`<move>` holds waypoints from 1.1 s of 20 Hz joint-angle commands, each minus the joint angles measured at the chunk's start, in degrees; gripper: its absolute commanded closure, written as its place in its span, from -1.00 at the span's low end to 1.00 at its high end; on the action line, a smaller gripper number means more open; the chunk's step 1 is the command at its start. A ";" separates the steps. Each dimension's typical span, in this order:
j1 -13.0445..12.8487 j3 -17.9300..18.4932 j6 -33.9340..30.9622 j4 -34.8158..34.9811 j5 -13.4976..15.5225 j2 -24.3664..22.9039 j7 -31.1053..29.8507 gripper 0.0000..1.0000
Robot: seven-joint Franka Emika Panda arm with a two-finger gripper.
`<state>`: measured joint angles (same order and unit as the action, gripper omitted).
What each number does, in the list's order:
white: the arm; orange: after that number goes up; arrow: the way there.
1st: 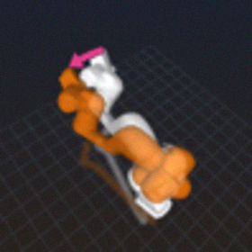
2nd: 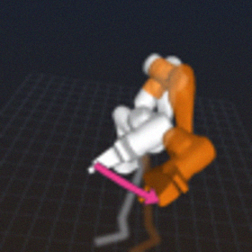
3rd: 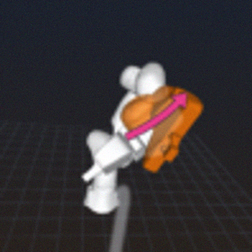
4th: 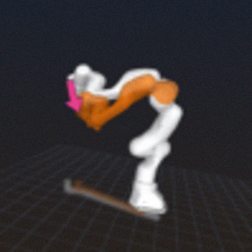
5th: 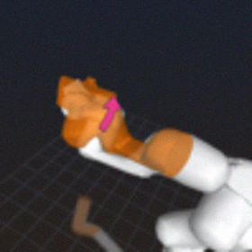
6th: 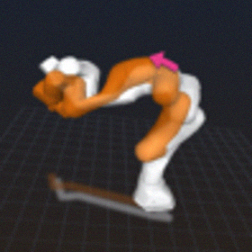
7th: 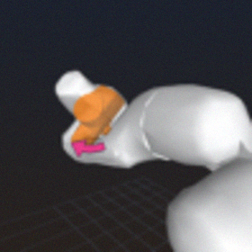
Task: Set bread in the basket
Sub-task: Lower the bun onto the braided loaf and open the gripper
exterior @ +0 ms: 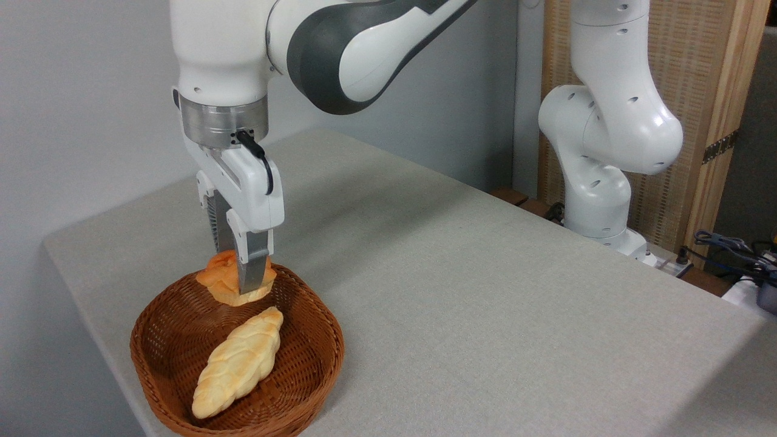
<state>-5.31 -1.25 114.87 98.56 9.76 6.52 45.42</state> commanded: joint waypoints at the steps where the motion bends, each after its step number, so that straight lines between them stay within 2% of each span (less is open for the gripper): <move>1: 0.04 0.11 0.09 -0.47 0.08 -0.28 -0.69 -1.00; 17: 0.21 0.63 -2.55 -0.99 0.08 -1.06 -0.69 -1.00; 22: 1.00 0.90 -12.72 -6.96 0.08 -1.50 -1.21 -1.00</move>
<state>-4.53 -0.93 108.52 95.63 9.76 5.74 45.42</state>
